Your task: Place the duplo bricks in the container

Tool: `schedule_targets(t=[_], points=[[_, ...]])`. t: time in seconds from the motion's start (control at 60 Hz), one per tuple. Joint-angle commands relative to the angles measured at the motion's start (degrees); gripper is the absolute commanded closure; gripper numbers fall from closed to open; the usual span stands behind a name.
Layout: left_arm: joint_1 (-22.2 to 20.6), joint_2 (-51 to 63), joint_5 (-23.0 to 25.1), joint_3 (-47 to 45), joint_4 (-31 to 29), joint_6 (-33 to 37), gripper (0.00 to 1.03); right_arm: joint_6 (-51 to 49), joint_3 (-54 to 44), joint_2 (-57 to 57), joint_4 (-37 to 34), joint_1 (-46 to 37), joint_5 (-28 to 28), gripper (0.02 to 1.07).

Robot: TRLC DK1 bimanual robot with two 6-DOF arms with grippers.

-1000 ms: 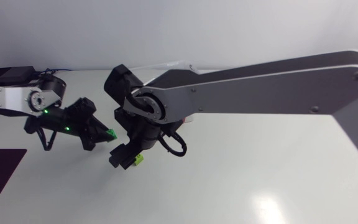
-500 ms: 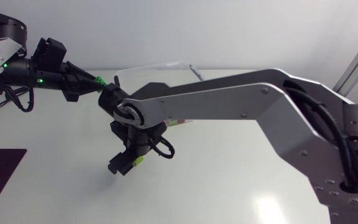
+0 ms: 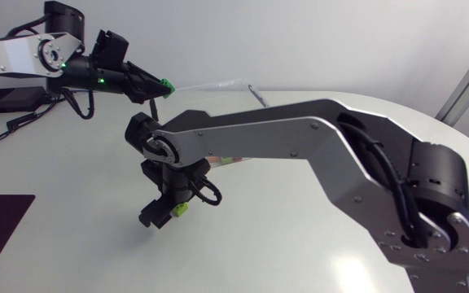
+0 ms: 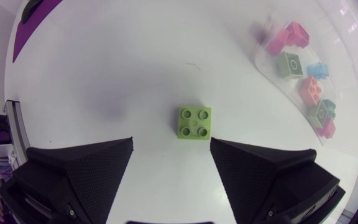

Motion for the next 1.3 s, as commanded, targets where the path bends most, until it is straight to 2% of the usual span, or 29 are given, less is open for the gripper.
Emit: schedule_targets(t=[0.0, 0.033, 0.417, 0.633, 0.8, 0.9, 0.933, 1.1, 1.283], points=[[-0.17, 4.18, -0.44, 3.38, -0.06, -1.31, 0.07, -0.60, 1.48, 2.30, -1.55, 0.19, 0.39, 0.17], [0.09, 4.36, -0.44, 3.64, -0.15, -1.40, 0.04, -0.60, 1.66, 2.47, -1.64, 0.19, 0.39, 0.17], [8.26, -4.52, 0.87, 2.94, -1.91, -3.42, 0.04, -0.68, 6.93, 6.17, -4.36, -0.42, 0.48, 0.17], [12.83, -11.55, 4.56, -1.46, -1.91, -4.21, 0.04, -0.60, 9.83, 8.36, -6.03, -1.48, 0.39, 0.17], [16.26, -16.82, 5.00, -6.73, -1.21, -4.30, 0.04, -0.51, 10.98, 9.86, -6.38, -2.09, 0.30, 0.18], [17.84, -20.07, 5.00, -10.16, 0.38, -4.82, 0.04, -0.51, 11.24, 10.12, -6.38, -2.01, 0.22, 0.33], [18.90, -21.66, 5.00, -12.09, 1.70, -5.79, 0.04, -0.51, 11.33, 10.21, -6.38, -1.92, 0.22, 0.45], [20.92, -25.26, 5.00, -16.57, 2.66, -6.23, 0.04, -0.51, 10.54, 9.94, -6.47, -1.66, -0.05, 0.79], [22.33, -27.72, 5.09, -19.74, 3.37, -6.41, 0.04, -0.25, 6.67, 6.69, -5.94, -1.57, -0.05, 0.83]])
